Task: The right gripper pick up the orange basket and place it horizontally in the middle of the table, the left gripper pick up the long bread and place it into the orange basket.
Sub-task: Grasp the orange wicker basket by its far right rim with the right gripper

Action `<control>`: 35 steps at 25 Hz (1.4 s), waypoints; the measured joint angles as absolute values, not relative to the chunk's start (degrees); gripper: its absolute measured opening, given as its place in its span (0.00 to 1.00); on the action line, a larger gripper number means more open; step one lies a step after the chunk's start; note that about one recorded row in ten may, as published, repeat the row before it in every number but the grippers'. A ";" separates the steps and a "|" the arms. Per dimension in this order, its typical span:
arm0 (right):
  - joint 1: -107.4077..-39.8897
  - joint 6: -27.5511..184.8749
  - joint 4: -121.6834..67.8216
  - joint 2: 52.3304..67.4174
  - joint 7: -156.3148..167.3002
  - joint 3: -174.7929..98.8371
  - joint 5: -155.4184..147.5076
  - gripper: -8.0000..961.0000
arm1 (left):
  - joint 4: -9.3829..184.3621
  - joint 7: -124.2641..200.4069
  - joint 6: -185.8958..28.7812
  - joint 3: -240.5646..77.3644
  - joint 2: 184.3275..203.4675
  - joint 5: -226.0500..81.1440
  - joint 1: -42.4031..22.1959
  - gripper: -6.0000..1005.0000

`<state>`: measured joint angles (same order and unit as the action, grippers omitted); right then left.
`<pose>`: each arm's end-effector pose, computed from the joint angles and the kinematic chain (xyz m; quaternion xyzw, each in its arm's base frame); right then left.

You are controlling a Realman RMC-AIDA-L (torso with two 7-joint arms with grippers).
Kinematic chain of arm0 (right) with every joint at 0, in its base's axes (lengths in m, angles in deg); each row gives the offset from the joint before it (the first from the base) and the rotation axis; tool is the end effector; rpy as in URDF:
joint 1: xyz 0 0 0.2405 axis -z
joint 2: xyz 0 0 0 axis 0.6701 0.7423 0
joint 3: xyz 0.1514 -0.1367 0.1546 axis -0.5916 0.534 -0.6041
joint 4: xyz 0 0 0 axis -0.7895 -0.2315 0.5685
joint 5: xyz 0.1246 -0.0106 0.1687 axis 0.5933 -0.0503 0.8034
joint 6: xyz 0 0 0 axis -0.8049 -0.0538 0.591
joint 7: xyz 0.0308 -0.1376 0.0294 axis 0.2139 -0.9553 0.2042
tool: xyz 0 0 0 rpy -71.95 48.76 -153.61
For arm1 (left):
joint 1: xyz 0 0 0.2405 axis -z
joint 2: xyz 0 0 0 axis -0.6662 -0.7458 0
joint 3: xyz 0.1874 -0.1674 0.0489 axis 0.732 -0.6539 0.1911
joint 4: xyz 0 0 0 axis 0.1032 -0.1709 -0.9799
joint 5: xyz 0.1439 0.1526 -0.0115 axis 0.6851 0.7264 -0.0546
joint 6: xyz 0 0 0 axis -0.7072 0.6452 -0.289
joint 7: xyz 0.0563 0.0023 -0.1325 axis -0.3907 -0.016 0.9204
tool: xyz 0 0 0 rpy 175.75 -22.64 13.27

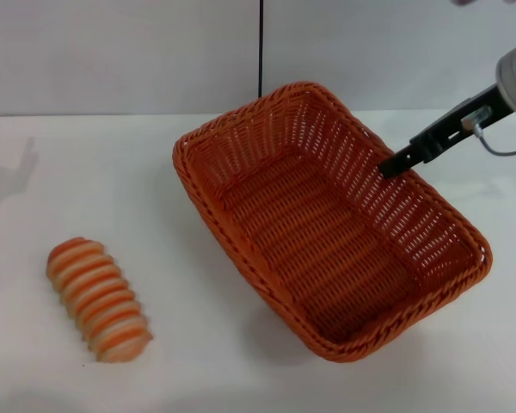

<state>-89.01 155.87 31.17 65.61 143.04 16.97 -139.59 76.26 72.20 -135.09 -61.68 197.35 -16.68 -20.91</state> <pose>0.1704 0.4060 0.0149 -0.9113 0.3518 -0.1144 0.1807 -0.3861 0.3126 0.0401 -0.6874 -0.3039 -0.2859 0.5945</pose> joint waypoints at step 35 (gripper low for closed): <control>-92.30 142.35 15.74 65.94 134.43 17.25 -134.26 0.58 | 77.13 71.32 -135.00 -61.77 197.37 -16.73 -20.65 0.68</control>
<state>-92.30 142.35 15.74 65.94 134.43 17.25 -134.26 77.13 71.32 -135.00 -61.77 197.37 -16.73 -20.65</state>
